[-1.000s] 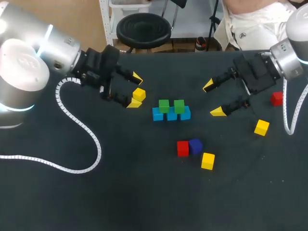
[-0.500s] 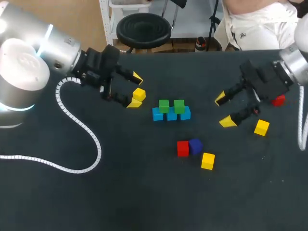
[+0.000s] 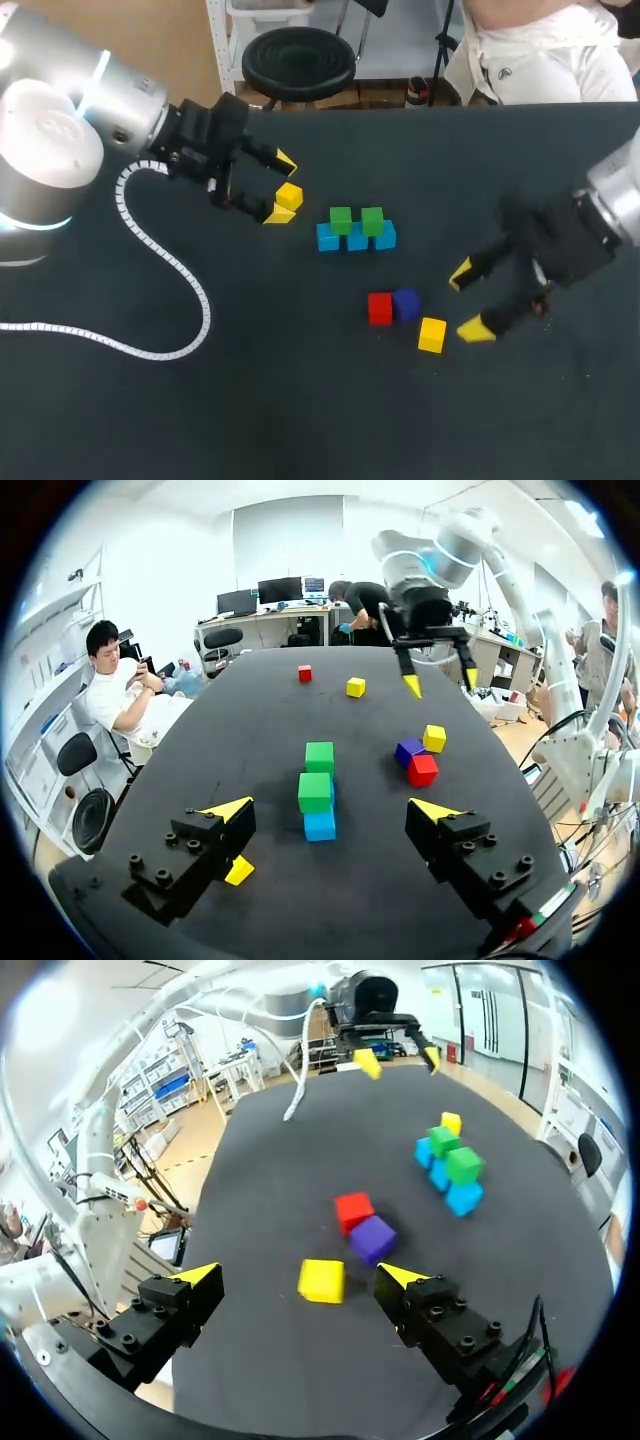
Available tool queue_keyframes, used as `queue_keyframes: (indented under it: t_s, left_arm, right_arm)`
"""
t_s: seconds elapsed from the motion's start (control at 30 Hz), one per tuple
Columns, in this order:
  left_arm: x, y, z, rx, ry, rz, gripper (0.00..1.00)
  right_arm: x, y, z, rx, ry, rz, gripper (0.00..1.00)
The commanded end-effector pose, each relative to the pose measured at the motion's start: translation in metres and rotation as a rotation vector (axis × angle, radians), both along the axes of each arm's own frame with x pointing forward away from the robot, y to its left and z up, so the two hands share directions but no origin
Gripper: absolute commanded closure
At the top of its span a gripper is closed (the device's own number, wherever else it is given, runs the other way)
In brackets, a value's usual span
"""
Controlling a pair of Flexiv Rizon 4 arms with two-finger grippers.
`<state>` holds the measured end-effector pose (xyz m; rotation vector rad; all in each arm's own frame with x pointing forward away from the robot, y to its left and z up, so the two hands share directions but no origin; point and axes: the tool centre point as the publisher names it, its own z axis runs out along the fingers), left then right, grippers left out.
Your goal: Place the blue cubes, place green cubes on the blue cubes, place the yellow cubes on the green cubes, then place the red cubes on the yellow cubes, and place purple cube on the red cubes.
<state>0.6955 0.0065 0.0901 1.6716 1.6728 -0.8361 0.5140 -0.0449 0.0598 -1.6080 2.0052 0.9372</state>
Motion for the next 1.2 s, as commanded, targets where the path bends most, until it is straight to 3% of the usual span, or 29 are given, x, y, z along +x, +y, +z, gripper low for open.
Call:
queue_keyframes:
  t_s: [0.03,0.3,0.57,0.8,1.2]
  left_arm:
    - [0.0,0.001,0.0,-0.002,-0.002,-0.002,0.0]
    - [0.0,0.001,0.0,-0.002,-0.002,-0.002,0.0]
    - [0.0,0.001,0.0,-0.002,-0.002,-0.002,0.0]
    - [0.0,0.001,0.0,-0.002,-0.002,-0.002,0.0]
    - [0.0,0.001,0.0,-0.002,-0.002,-0.002,0.0]
  right_arm:
    - [-0.023,0.006,-0.006,-0.003,-0.059,-0.079,0.0]
    - [-0.047,0.006,-0.013,-0.013,-0.053,-0.065,0.0]
    - [-0.027,0.006,-0.023,-0.001,-0.11,-0.013,0.0]
    - [-0.018,0.007,-0.04,0.071,-0.083,-0.012,0.0]
    - [-0.008,0.015,-0.049,0.082,-0.086,0.008,0.0]
